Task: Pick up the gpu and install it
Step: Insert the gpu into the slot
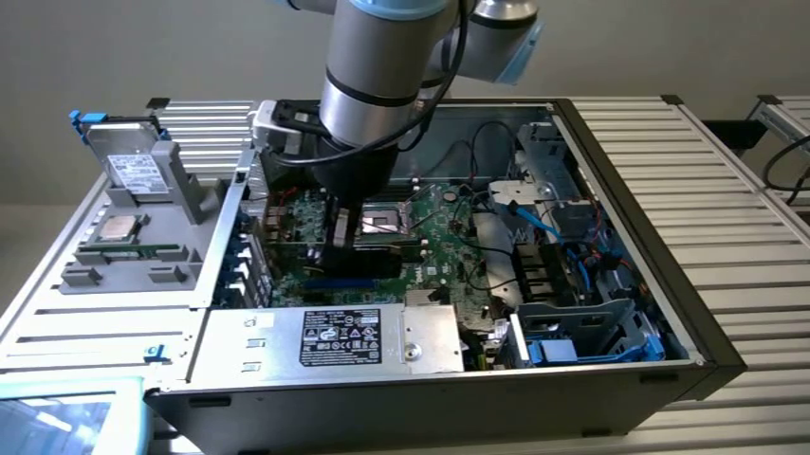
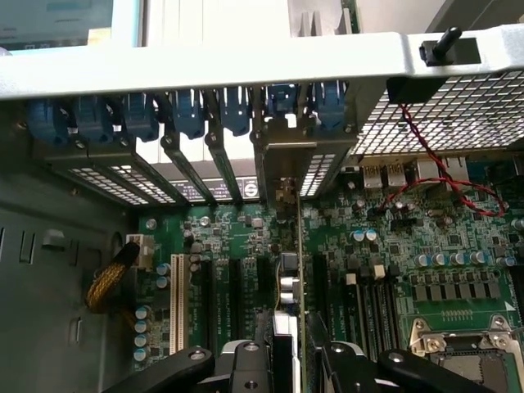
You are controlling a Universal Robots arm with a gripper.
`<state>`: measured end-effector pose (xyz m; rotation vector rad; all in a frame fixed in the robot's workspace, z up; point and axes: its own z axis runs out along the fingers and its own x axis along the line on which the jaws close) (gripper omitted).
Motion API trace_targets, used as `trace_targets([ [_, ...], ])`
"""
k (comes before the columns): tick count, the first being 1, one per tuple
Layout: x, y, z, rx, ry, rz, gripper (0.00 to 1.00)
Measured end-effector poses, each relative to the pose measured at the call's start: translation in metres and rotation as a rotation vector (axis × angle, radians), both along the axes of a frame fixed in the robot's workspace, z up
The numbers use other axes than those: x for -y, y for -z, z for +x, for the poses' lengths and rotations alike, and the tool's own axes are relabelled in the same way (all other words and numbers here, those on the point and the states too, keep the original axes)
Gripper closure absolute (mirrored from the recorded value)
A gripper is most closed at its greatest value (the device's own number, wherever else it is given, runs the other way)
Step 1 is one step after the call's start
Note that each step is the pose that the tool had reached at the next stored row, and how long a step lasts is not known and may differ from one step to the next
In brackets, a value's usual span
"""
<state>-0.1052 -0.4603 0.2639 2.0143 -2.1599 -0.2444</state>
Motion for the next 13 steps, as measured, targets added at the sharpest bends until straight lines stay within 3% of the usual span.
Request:
trace_targets([
  [7, 0.0, 0.0037, -0.0022, -0.0049, -0.004, -0.0004, 0.72],
  [13, -0.0013, 0.0044, -0.0034, -0.0052, -0.004, 0.0002, 0.72],
])
